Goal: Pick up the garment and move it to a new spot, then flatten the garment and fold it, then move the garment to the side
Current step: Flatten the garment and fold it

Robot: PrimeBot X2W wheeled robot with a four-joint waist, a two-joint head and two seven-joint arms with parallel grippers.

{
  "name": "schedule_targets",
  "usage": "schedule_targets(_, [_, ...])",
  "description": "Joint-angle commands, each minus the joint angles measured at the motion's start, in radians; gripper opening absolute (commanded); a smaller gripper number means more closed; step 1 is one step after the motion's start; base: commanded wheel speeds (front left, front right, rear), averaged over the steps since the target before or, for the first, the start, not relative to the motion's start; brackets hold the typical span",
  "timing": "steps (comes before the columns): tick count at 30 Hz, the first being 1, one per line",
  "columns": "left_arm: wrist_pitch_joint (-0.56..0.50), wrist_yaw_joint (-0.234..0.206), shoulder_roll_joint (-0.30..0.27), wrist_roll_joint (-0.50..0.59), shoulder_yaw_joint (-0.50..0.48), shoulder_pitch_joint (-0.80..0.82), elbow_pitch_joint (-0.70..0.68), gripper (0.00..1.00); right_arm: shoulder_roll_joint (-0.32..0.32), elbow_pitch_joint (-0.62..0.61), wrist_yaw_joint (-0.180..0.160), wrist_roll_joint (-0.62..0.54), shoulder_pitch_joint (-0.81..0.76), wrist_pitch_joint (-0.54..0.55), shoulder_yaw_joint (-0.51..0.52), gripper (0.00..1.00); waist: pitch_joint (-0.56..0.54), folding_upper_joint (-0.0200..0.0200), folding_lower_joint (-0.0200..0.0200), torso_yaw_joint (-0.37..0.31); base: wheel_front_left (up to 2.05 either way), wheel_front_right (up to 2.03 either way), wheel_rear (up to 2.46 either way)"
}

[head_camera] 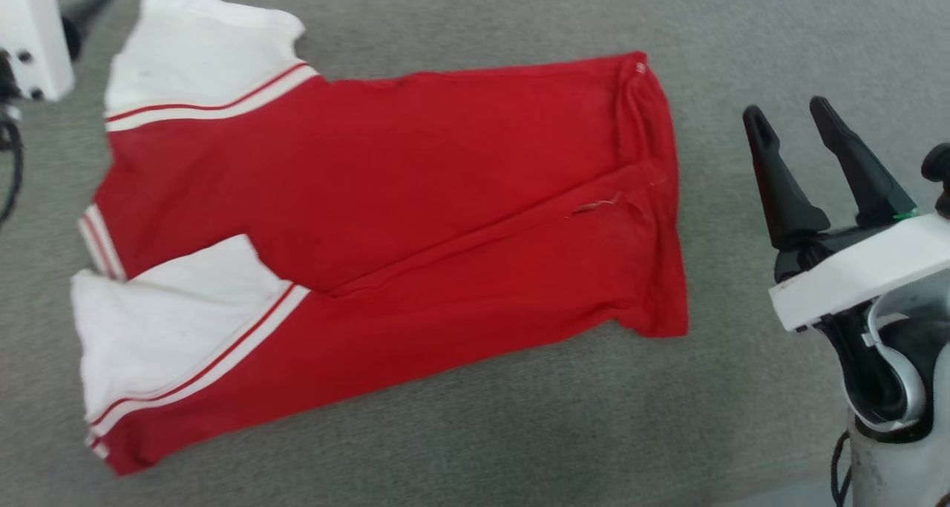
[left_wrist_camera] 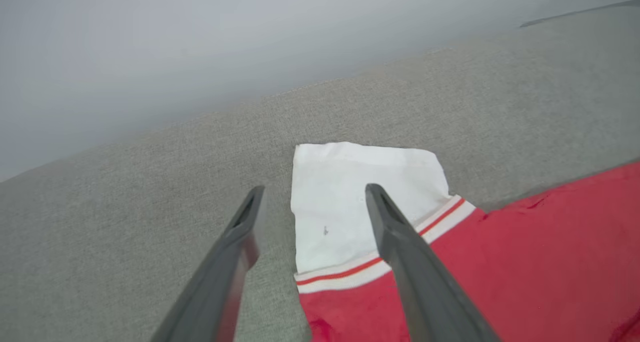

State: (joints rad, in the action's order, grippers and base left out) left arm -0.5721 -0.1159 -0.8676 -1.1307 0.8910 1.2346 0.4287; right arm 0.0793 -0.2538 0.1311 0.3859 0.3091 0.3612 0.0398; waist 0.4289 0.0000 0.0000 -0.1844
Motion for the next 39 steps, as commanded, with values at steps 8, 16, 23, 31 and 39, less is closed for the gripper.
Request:
schedule_targets(8, [-0.038,0.042,0.055,0.029,0.017,0.103,0.201,1.0,-0.017,0.005,-0.001,0.023,0.024,-0.084,-0.027,1.0,0.088,0.0,0.0,-0.103,0.0,0.0,0.0])
schedule_targets(16, [-0.099,0.04,0.079,0.052,0.046,0.146,0.328,1.0,-0.023,0.003,-0.001,0.046,0.017,-0.085,-0.04,1.0,0.137,0.0,0.0,-0.134,0.0,0.0,0.0])
schedule_targets(23, [-0.181,0.051,0.096,0.106,0.117,0.156,0.448,1.0,-0.006,0.024,-0.001,0.071,0.047,-0.03,-0.078,1.0,0.18,0.0,0.0,-0.147,0.0,0.0,0.0])
schedule_targets(31, [-0.331,0.022,0.131,0.116,0.173,0.146,0.532,0.84,0.05,0.096,-0.001,0.117,0.165,0.123,-0.146,1.0,0.21,0.0,0.0,-0.138,0.0,0.0,0.0])
schedule_targets(39, [-0.316,0.046,0.181,0.112,0.173,0.175,0.532,0.0,0.113,0.27,-0.001,0.144,0.451,0.345,-0.235,1.0,0.232,0.0,0.0,-0.115,0.0,0.0,0.0])
